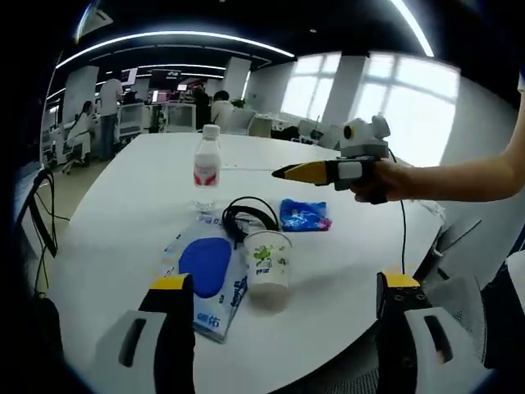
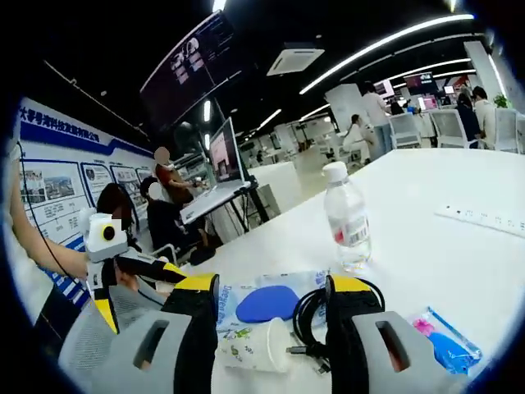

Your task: Arrange the tabletop items into an orderly group along one side of the table until the central work area is clear of visible clutter.

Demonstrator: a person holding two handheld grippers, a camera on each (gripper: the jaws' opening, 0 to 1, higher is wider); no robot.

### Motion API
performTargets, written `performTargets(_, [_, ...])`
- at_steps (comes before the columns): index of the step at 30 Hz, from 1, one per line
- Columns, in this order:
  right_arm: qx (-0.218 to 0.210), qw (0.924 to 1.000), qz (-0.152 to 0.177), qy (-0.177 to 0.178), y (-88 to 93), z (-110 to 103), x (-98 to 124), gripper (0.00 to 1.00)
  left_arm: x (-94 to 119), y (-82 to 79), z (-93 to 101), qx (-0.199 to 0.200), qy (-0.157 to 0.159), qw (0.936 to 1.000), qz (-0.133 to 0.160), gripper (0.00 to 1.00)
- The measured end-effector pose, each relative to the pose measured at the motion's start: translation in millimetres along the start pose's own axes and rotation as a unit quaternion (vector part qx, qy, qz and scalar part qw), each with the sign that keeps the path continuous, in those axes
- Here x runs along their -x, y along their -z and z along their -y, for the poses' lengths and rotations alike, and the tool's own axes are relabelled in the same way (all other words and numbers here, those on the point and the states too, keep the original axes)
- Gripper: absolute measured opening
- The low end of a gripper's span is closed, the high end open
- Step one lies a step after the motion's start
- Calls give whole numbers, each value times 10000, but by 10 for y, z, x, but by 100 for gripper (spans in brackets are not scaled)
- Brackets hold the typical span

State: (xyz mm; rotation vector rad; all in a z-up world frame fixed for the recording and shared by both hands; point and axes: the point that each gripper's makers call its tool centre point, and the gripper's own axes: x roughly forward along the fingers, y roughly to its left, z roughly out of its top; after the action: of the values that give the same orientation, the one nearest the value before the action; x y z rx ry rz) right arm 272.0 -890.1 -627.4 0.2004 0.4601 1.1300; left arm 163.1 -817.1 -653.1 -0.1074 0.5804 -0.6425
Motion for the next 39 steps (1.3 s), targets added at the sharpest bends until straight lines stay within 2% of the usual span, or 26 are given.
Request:
performTargets(9, [-171, 9998, -88, 15, 109, -4, 3, 48, -200, 48, 6, -38, 22, 9998, -177, 89])
performTargets(18, [-349, 9993, -95, 55, 171, -9, -13, 47, -288, 99, -36, -64, 12, 9994, -327, 89])
performTargets(23, [-668, 9972, -338, 83, 336, -14, -51, 42, -394, 195, -80, -35, -47, 9987, -499, 88])
performTargets(28, [-962, 9948, -329, 105, 448, -18, -88, 41, -487, 298, -74, -64, -6, 9972, -747, 88])
performTargets(39, [-1306, 9898, -566, -48, 591, -62, -148, 33, -575, 317, -9, -53, 76, 9969, -787, 87])
